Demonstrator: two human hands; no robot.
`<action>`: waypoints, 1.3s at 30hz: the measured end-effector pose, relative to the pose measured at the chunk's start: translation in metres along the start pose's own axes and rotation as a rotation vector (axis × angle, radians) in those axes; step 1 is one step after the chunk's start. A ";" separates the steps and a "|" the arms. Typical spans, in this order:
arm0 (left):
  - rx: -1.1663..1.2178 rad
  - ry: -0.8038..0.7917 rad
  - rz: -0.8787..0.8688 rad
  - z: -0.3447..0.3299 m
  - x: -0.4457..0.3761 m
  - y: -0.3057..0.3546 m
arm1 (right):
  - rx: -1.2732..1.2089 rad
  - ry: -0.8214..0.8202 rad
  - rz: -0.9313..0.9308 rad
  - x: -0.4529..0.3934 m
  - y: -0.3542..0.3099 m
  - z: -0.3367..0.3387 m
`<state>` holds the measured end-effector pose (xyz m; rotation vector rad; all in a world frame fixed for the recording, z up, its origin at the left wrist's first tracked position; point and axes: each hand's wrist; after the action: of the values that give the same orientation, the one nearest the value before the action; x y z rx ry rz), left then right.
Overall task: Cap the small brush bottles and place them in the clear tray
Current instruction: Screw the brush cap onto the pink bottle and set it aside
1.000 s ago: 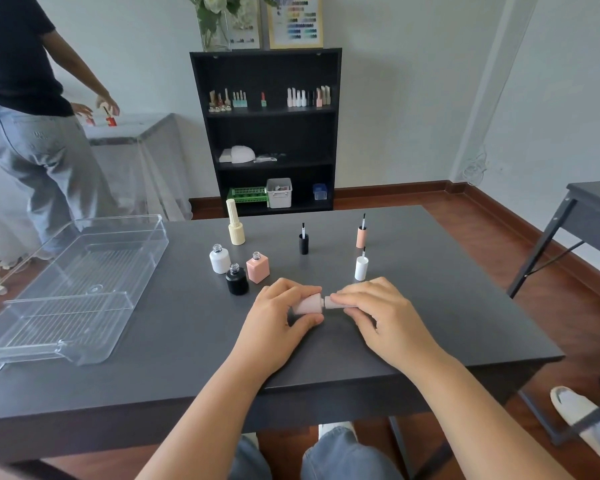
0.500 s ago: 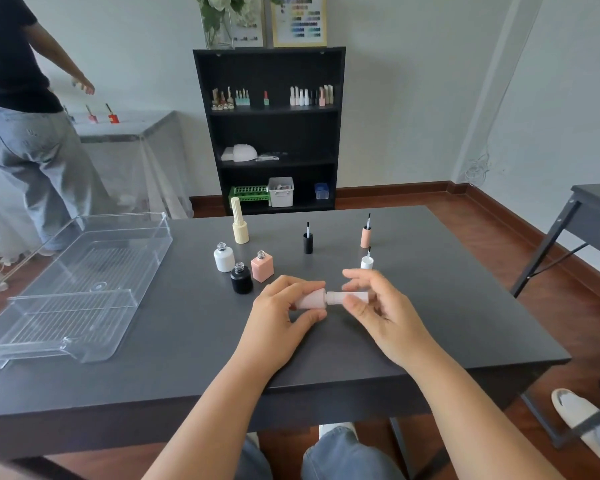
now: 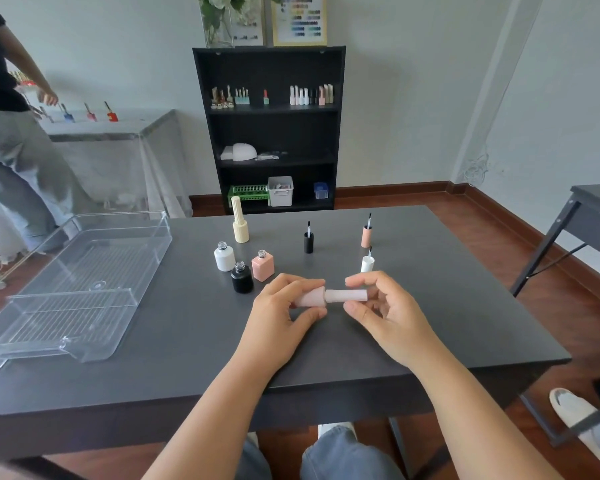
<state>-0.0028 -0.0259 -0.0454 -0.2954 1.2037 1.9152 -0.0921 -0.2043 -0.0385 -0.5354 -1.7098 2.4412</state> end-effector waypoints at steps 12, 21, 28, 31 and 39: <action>-0.001 0.041 0.022 0.000 0.001 -0.001 | -0.556 0.089 -0.243 -0.004 -0.005 -0.023; 0.034 0.077 0.076 0.002 0.002 0.003 | -0.461 0.205 -0.098 -0.003 -0.020 -0.035; -0.235 0.288 0.108 0.019 -0.011 -0.003 | -0.271 0.154 0.003 -0.047 -0.068 -0.040; -0.523 0.259 0.276 0.034 -0.026 -0.018 | -0.197 0.236 0.022 -0.096 -0.081 -0.042; -0.876 -0.003 0.345 0.033 -0.038 -0.038 | 0.369 0.137 -0.039 -0.208 -0.066 -0.081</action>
<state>0.0568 -0.0110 -0.0301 -0.5606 0.3491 2.6665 0.1225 -0.1691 0.0442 -0.5966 -1.1683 2.5382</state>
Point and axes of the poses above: each hand's wrist, its own x-axis away from the middle knuckle, its own z-axis out of the back of the hand, y = z × x, and after that the axes turned 7 degrees about -z, right-handed
